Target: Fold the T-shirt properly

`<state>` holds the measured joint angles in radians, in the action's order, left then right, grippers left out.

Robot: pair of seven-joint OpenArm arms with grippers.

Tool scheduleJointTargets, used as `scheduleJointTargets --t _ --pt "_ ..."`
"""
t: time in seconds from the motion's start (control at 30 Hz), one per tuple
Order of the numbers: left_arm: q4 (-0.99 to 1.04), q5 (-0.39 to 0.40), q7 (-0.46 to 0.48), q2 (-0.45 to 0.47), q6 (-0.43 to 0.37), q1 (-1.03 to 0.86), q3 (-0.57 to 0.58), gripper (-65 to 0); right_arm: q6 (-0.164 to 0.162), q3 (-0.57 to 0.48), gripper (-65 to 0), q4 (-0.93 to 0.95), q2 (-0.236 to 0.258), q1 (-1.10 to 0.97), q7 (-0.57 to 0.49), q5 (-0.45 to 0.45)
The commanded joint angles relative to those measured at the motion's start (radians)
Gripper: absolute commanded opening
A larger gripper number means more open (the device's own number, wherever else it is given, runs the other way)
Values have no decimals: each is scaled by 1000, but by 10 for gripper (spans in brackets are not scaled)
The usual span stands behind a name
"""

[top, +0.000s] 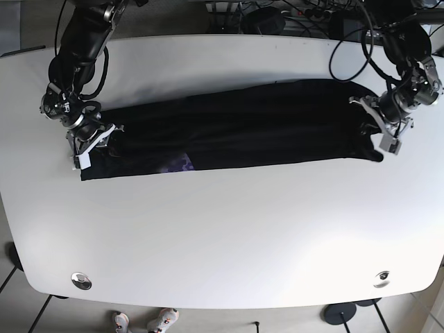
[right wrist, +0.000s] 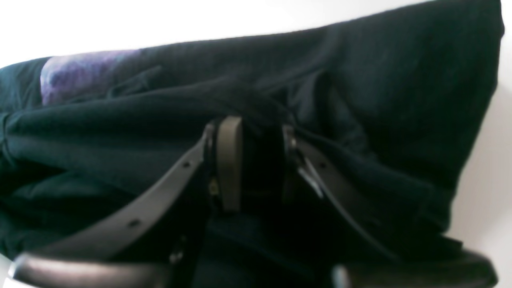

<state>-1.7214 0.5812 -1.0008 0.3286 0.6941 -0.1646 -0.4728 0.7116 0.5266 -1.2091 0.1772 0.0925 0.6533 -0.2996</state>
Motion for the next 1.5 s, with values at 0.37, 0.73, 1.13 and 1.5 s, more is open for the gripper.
scheduleJointTargets --t 0.37,0.73,1.13,1.5 --pt "-145 -372 29 -309 4 72 406 -608 -14 0 -520 -2 11 2 35 30" --pt "71 -425 29 -460 4 216 458 -603 -14 5 -520 -1 -12 2 35 37" --pt "100 -424 27 -454 -179 257 658 -299 -14 0 -520 -1 -14 3 35 35" --pt "-207 -422 29 -394 -259 250 765 -283 -14 2 -520 -2 -15 5 35 30"
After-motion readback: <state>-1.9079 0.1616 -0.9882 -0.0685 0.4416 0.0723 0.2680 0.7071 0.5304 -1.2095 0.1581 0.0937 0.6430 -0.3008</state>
